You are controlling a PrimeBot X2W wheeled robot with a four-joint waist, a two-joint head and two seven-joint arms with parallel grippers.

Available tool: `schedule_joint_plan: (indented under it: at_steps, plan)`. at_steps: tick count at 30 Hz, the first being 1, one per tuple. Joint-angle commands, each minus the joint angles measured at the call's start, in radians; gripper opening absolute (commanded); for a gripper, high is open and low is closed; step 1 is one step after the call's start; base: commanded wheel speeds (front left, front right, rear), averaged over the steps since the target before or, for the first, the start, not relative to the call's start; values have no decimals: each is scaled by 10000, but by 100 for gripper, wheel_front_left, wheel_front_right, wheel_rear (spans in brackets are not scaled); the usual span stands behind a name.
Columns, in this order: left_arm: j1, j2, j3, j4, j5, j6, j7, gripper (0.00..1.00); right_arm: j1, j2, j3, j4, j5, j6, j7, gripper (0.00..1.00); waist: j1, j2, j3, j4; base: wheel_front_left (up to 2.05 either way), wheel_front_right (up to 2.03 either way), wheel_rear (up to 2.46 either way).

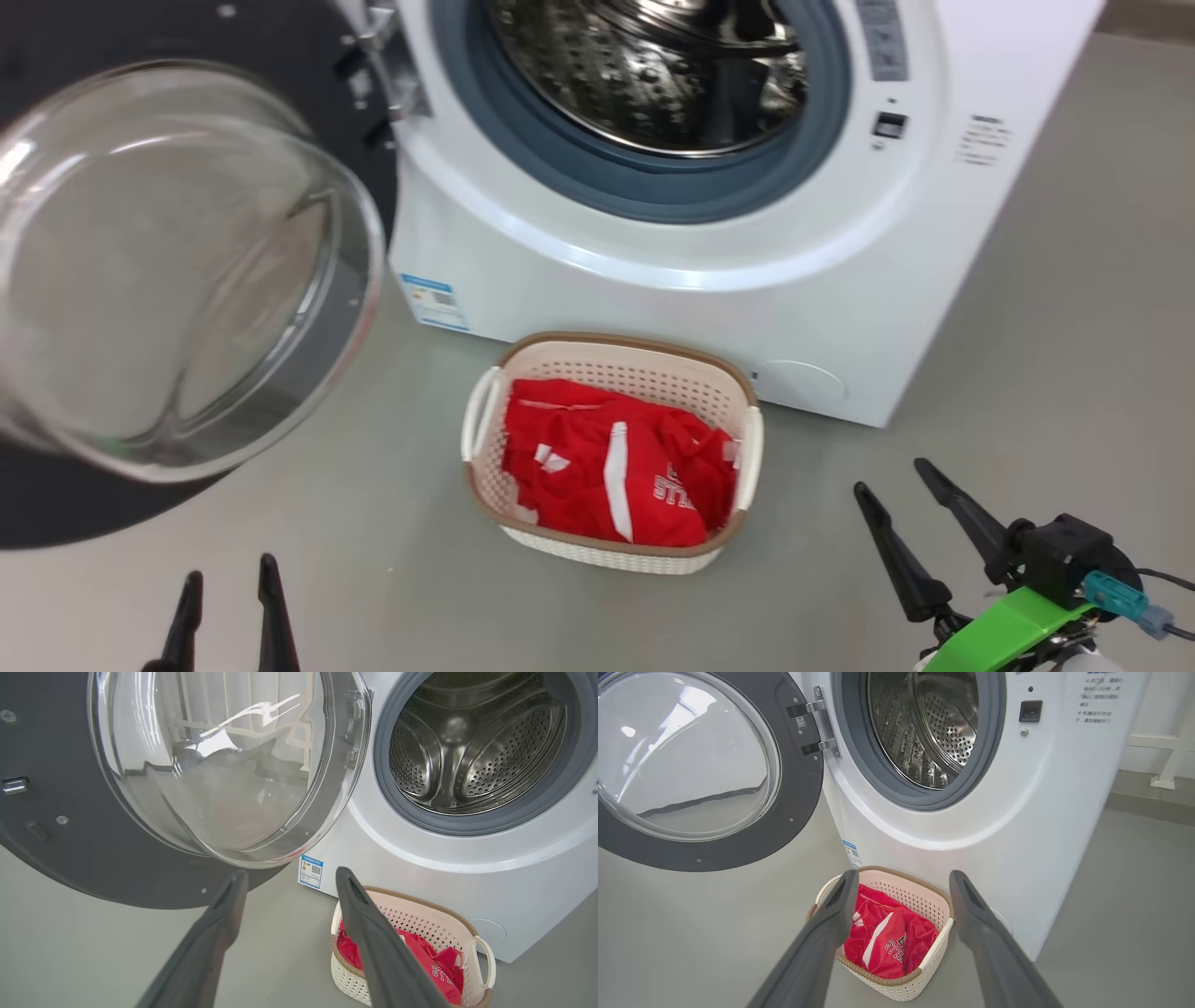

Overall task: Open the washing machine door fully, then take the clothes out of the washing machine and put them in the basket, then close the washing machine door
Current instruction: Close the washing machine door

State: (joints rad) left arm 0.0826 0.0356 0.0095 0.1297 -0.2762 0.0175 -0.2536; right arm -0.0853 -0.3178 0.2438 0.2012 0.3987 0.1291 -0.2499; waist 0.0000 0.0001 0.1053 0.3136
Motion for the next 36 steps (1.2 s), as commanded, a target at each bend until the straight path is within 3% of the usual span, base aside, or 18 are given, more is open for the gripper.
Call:
schedule_joint_plan:
  at_steps: [1, 11, 33, 34, 35, 36]
  plan:
    - [-10, 147, 252, -314, -51, 103, -82, 100, -337, -130, 302, -176, -12, 16, -119, 100, 0, -1, -209, 523, 0, 0, 0]
    - [309, 147, 161, -471, -221, 239, -82, 100, -457, -119, 676, -84, 57, 16, -119, 100, 0, -1, -343, 1178, 0, 0, 0]
    - [493, 147, 33, -721, -382, 361, -82, 100, -657, -169, 1050, 32, 115, 16, -119, 100, 0, -1, -382, 1573, 0, 0, 0]
    - [476, 147, 37, -763, -407, 344, -82, 90, -660, -164, 1052, 30, 117, 16, -119, 100, 0, -1, -376, 1562, 0, 0, 0]
    - [451, 147, 24, -804, -450, 297, -82, 49, -661, -160, 1047, 31, 119, 16, -119, 100, 0, -1, -378, 1557, 0, 0, 0]
    - [408, 147, 17, -859, -482, 222, -82, 14, -652, -154, 1038, 30, 117, 16, -119, 100, 0, -1, -379, 1558, 0, 0, 0]
